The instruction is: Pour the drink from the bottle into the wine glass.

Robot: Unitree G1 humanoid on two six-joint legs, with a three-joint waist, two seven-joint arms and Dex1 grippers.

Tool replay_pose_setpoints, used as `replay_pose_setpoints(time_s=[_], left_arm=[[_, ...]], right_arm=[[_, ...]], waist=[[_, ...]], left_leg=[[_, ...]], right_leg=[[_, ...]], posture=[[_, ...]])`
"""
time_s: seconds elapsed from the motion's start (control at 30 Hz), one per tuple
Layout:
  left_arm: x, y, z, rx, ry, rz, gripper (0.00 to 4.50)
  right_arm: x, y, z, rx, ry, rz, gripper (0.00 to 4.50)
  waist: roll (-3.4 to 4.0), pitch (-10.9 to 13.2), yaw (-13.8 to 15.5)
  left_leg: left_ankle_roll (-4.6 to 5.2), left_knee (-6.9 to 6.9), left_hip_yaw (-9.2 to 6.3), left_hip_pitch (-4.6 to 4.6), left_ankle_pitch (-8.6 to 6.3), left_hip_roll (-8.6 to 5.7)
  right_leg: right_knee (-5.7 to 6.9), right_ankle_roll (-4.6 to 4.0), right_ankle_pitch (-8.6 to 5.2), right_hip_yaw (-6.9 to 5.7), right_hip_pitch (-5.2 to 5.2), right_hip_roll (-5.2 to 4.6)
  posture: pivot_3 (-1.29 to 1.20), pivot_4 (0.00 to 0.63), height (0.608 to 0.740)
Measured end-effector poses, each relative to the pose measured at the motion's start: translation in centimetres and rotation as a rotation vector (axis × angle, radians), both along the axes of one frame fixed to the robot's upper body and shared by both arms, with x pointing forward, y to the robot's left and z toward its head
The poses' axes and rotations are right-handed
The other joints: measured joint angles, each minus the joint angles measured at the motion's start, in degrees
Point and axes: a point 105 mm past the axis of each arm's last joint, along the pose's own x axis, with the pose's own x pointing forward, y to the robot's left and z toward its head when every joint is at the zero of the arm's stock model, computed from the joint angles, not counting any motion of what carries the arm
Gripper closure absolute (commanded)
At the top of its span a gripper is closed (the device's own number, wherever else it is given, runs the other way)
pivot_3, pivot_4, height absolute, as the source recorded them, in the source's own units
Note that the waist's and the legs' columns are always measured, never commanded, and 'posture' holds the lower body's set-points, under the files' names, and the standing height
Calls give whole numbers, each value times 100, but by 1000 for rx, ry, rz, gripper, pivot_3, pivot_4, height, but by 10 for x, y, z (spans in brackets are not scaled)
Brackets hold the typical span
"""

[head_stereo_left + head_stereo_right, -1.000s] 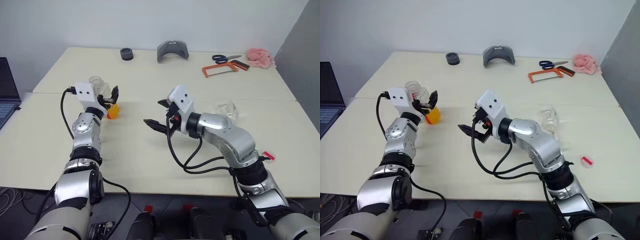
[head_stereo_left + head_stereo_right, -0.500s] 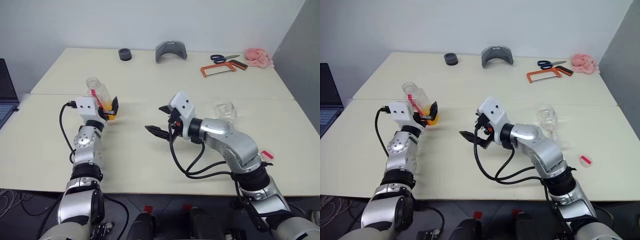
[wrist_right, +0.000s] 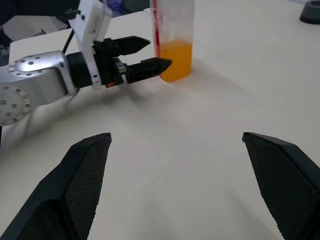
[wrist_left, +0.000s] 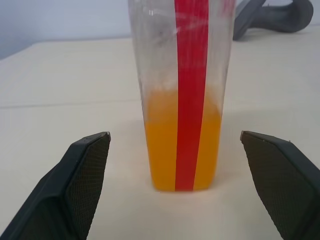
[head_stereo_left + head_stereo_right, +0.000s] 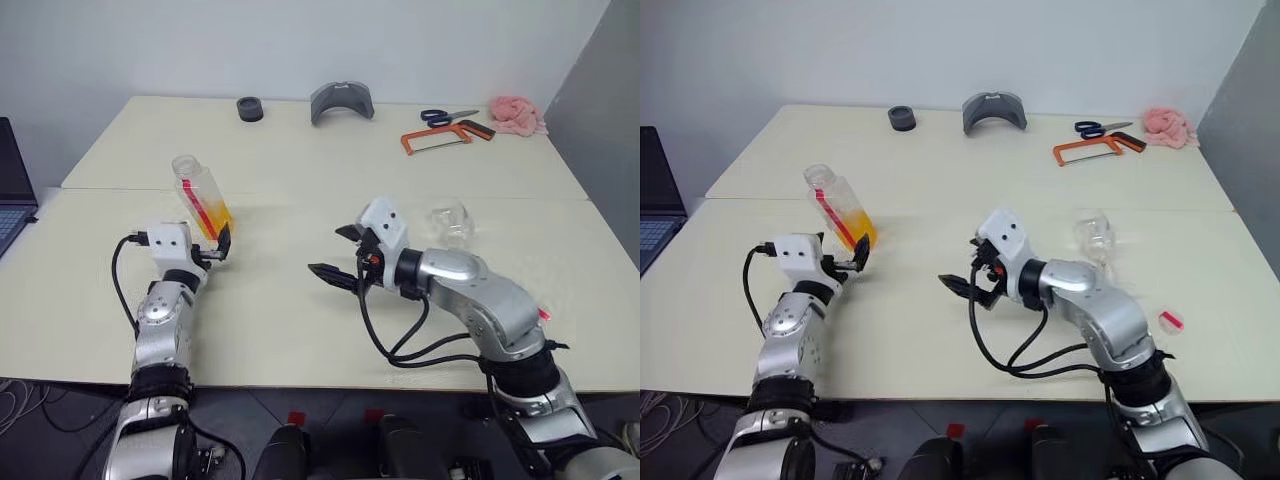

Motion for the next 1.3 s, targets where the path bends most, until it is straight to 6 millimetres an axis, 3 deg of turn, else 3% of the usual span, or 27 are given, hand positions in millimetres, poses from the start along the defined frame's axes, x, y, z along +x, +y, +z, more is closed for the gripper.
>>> replay_pose_setpoints(time_s=[0.17, 0.27, 0.4, 0.47, 0.53, 0.67, 0.8, 0.97, 1.3], left_arm=[[-9, -7, -4, 15, 33, -40, 28], [-20, -27, -9, 26, 57, -162, 28], [-40, -80, -12, 3, 97, -477, 28], [-45, -95, -7, 8, 101, -585, 28], [-51, -112, 2, 25, 105, -725, 28], [-64, -140, 20, 106, 131, -1034, 28], [-73, -159, 28, 179, 149, -1232, 28], [-74, -170, 30, 221, 152, -1337, 28], [-78, -188, 22, 278, 133, -1453, 28]], right_arm=[[-4, -11, 1, 10, 14, -35, 0], [-7, -27, 8, 30, 27, -73, 0], [5, -70, 42, 133, 14, -238, 0], [8, -84, 50, 139, 31, -282, 0], [19, -112, 52, 83, 102, -366, 0], [40, -180, 44, -26, 283, -571, 0], [47, -209, 23, -118, 433, -619, 0], [53, -218, 5, -196, 557, -593, 0], [59, -210, -18, -251, 797, -493, 0]], waist=[[0, 0, 13], [0, 0, 19], [1, 0, 70], [1, 1, 71], [4, 2, 81], [4, 2, 101], [7, 3, 69], [13, 7, -8], [15, 8, -1]], left_leg=[[0, 0, 0, 1, 0, 0], [0, -1, 3, 0, 0, -1], [1, -1, 2, 4, 0, 0], [1, -3, 8, 8, -1, -1], [2, -1, 26, 10, -1, -5], [4, -6, 65, 12, -2, -9], [7, -11, 80, 14, -4, -5], [8, -11, 80, 14, -4, -1], [7, -7, 74, 8, -4, 2]], right_leg=[[-2, 0, 0, 0, 3, 0], [-4, 0, 0, 2, 5, -2], [-6, 0, 0, 0, 12, 0], [-5, 0, 0, 3, 15, 5], [-5, 0, 0, 6, 17, 6], [-12, -1, -1, 12, 19, 10], [-22, -1, -1, 23, 17, 17], [-20, -1, -1, 23, 15, 20], [-22, -1, -1, 21, 14, 11]], posture=[[0, 150, 740], [0, 150, 740], [0, 150, 740], [0, 150, 740], [0, 150, 740], [0, 150, 740], [0, 150, 740], [0, 150, 740], [0, 150, 740]])
